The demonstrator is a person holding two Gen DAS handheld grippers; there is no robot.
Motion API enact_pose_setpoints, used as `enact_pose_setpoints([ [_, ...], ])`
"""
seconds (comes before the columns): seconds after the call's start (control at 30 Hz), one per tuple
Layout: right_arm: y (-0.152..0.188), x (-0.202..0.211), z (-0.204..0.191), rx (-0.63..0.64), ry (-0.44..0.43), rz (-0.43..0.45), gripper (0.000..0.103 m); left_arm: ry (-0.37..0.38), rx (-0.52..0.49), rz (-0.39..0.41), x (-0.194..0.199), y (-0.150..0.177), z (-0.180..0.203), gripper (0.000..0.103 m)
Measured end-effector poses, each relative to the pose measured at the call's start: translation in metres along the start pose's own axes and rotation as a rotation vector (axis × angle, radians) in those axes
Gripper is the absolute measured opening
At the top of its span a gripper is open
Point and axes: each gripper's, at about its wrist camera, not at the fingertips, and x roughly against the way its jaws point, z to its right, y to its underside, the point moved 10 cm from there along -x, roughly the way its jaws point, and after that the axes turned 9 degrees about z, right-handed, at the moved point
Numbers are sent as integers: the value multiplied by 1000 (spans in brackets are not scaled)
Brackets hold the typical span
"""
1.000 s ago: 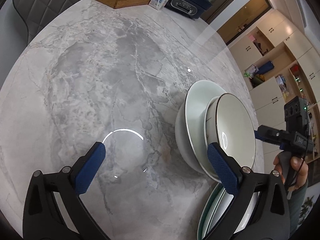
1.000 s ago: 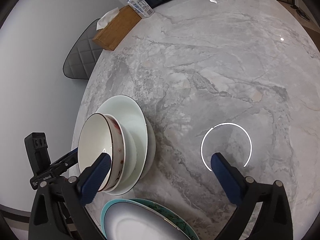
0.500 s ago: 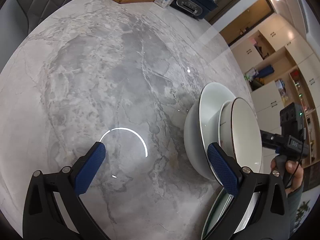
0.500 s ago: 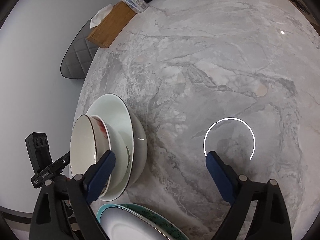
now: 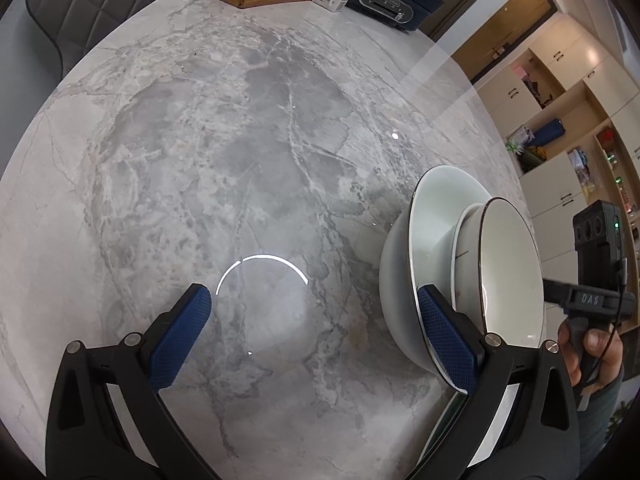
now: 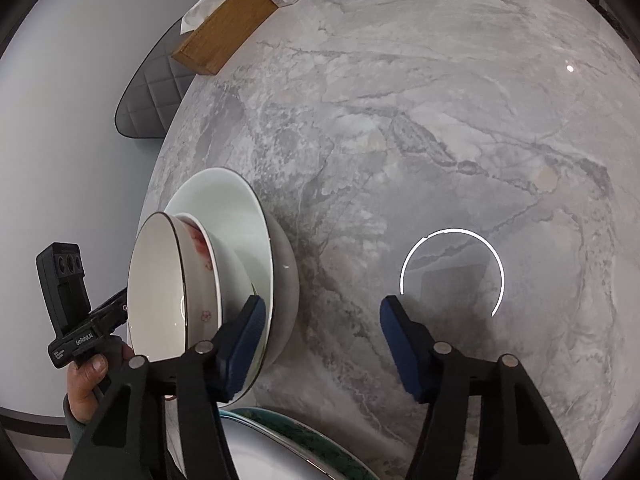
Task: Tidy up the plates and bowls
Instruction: 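Close both tools on the rim of the white plate holding the bowls, then carry the white plate with bowls using both tools onto the grey-rimmed plate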
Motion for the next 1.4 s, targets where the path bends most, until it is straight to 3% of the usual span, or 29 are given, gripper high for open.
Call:
enact_pose_setpoints([
  [0.13,2,-3,-6,4,-24,-5,42,10,-1,20,1,-2,1,97],
  [0.3,3,0,-11,11,-27,-11,34,52,-34,28,12,-1,23,50],
  [0.4,3,0,-16,18,-44,-2,22,65,-52,39,15,0,33,35],
  [0.47,3,0,-21,12,-56,0,17,79,-43,39,16,1,35,34],
  [0.8,2,0,-19,-21,-55,6,16,184,113,-22,10,11,31,35],
  [0.97,2,2,-20,-15,-38,7,16,167,145,-21,8,12,30,34],
  [1.03,1,1,-20,-14,-35,7,16,167,121,-18,6,12,33,29],
  [1.07,1,1,-20,-12,-37,8,16,180,90,-9,8,13,40,18],
  [1.1,1,1,-20,-8,-37,8,16,177,72,-9,9,15,45,14],
  [1.17,1,0,-20,-4,-32,9,14,143,40,-4,10,17,48,14],
  [1.4,2,0,-22,35,18,23,13,152,73,-23,10,19,48,13],
])
